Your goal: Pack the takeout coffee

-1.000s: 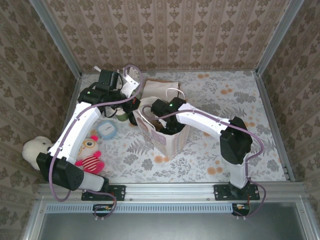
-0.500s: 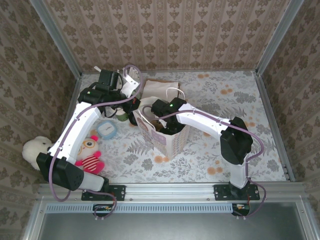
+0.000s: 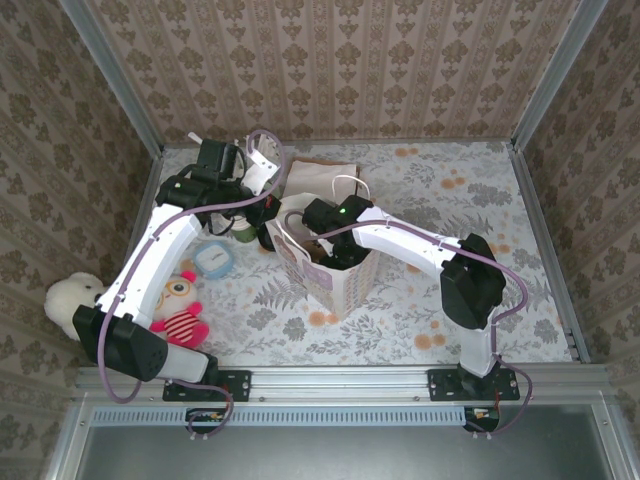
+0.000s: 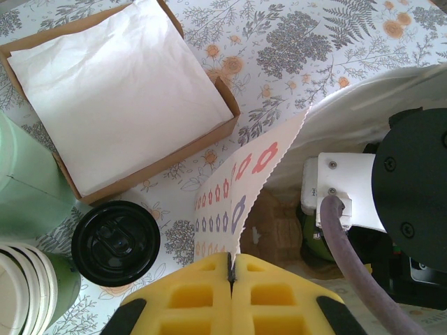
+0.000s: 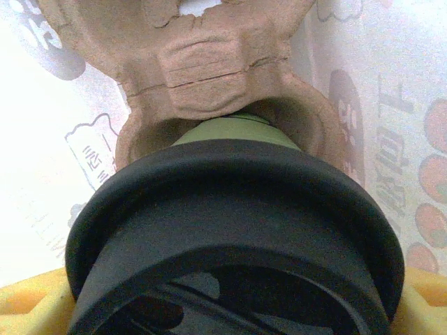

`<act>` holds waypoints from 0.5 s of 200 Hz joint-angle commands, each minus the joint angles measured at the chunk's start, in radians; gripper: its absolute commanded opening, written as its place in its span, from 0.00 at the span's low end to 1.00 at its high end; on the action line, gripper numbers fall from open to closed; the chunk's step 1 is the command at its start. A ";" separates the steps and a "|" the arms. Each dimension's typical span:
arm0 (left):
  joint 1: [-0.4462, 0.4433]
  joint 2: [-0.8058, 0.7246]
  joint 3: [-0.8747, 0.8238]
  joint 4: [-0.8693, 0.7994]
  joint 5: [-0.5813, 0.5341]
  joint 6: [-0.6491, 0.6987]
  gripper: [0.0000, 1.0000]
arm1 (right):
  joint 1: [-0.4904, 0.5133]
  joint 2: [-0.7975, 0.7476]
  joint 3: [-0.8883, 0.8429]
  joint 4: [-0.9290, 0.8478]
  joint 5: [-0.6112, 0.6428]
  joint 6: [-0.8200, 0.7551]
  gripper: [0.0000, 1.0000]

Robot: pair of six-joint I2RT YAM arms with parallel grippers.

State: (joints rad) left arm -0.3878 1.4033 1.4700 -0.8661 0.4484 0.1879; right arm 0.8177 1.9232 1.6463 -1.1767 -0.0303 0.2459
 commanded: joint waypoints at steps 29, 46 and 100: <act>-0.009 0.009 -0.009 -0.011 0.004 0.015 0.00 | -0.003 0.000 -0.039 0.036 0.023 0.000 0.37; -0.009 0.008 -0.008 -0.011 0.004 0.015 0.00 | -0.003 -0.003 -0.056 0.053 0.022 0.002 0.37; -0.013 0.009 -0.009 -0.012 -0.001 0.016 0.00 | -0.006 0.011 -0.095 0.071 0.051 0.016 0.36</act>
State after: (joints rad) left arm -0.3931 1.4033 1.4700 -0.8654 0.4484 0.1883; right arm 0.8177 1.9022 1.6077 -1.1427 -0.0231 0.2466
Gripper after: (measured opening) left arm 0.045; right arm 0.807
